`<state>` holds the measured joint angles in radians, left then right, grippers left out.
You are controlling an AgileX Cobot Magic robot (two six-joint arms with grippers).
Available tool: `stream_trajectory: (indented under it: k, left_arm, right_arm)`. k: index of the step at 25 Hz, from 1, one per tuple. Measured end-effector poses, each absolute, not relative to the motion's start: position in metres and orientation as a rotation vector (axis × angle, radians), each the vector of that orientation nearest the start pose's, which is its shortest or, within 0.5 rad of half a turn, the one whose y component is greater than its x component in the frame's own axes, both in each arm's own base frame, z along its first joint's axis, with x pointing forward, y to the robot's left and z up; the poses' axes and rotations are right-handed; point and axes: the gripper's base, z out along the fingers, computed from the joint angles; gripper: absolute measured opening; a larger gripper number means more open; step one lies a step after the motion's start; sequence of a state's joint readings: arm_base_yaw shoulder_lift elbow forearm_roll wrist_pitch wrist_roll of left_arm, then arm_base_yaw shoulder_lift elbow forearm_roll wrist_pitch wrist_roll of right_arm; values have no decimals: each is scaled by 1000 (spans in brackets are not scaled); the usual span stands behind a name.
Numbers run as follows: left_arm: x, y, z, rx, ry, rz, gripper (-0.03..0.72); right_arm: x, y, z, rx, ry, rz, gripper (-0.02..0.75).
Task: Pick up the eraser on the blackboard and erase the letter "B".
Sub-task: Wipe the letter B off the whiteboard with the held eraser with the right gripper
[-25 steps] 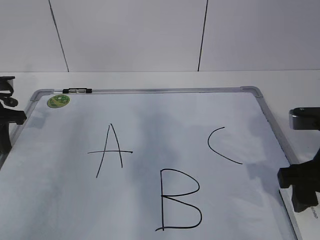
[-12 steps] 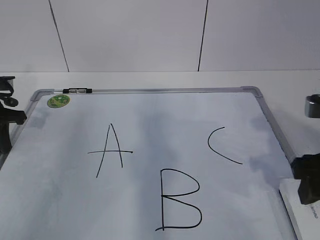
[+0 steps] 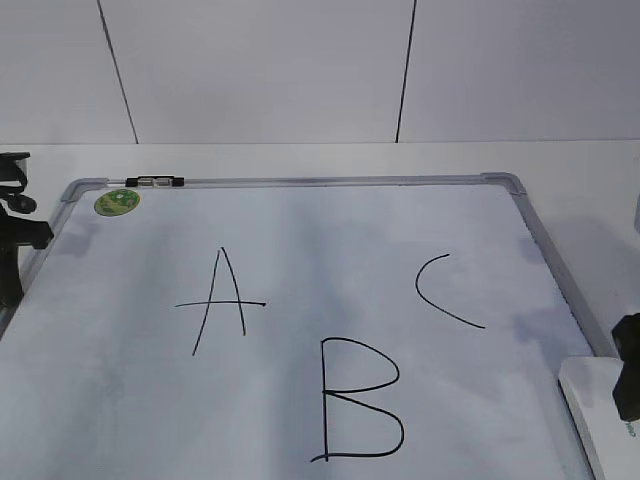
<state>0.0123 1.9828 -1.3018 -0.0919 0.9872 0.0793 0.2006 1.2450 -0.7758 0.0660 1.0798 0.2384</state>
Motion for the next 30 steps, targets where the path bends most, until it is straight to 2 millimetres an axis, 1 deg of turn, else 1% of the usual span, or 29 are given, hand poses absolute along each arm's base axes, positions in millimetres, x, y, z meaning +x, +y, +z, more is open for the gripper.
stream_trajectory:
  k: [10, 14, 18, 23, 30]
  left_arm:
    - [368, -3, 154, 23, 3146, -124, 49]
    - [368, -3, 154, 23, 3146, -124, 49]
    - [368, -3, 154, 23, 3146, -124, 49]
    - [368, -3, 154, 22, 3148, -127, 49]
    - [368, -3, 154, 22, 3148, -127, 49]
  right_arm:
    - [195, 45, 236, 98, 3052, 122, 587]
    - [199, 46, 230, 100, 3072, 115, 630]
    - [206, 47, 219, 103, 3104, 104, 657]
    - [215, 48, 209, 108, 3107, 100, 660]
    - [222, 48, 191, 89, 3166, 46, 660]
